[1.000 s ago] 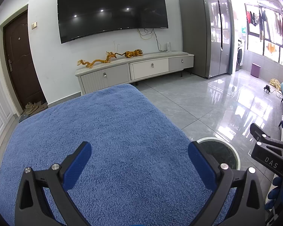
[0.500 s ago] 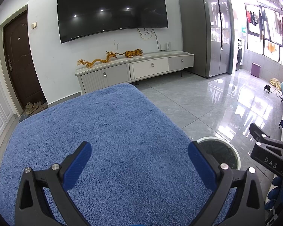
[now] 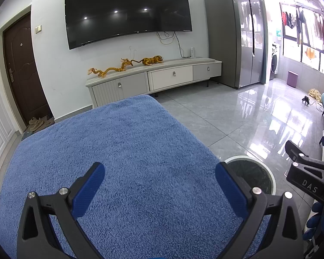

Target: Collect trash

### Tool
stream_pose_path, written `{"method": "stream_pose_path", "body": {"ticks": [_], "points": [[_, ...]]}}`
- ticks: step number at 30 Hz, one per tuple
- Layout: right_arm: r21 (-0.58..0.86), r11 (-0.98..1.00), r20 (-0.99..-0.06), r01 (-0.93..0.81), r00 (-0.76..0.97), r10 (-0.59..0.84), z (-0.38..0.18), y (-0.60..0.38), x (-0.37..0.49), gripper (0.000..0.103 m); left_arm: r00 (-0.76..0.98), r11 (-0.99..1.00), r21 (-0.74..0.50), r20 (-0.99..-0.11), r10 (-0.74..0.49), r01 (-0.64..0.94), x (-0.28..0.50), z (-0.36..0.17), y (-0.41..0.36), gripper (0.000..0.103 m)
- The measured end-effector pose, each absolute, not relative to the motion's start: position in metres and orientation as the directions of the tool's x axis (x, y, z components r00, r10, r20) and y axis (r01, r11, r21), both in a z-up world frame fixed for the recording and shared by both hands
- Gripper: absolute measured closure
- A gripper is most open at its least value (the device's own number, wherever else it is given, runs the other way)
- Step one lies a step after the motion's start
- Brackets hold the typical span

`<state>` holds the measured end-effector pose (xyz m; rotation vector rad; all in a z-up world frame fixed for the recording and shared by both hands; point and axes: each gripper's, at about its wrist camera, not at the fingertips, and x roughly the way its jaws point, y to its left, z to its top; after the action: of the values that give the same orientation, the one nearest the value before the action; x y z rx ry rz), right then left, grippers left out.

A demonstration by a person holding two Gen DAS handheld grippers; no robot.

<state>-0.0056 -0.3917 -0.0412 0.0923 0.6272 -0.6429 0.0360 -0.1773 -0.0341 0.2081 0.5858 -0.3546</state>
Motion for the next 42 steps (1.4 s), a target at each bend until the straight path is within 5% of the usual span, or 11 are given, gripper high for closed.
{"method": "stream_pose_path", "body": {"ticks": [42], "points": [[-0.109, 0.796, -0.572, 0.596, 0.617, -0.54, -0.0421, -0.395, -0.0115, 0.0, 0.769, 0.914, 0.093, -0.578, -0.272, 0.394, 0.0385, -0.0386, -0.1755, 0.0]]}}
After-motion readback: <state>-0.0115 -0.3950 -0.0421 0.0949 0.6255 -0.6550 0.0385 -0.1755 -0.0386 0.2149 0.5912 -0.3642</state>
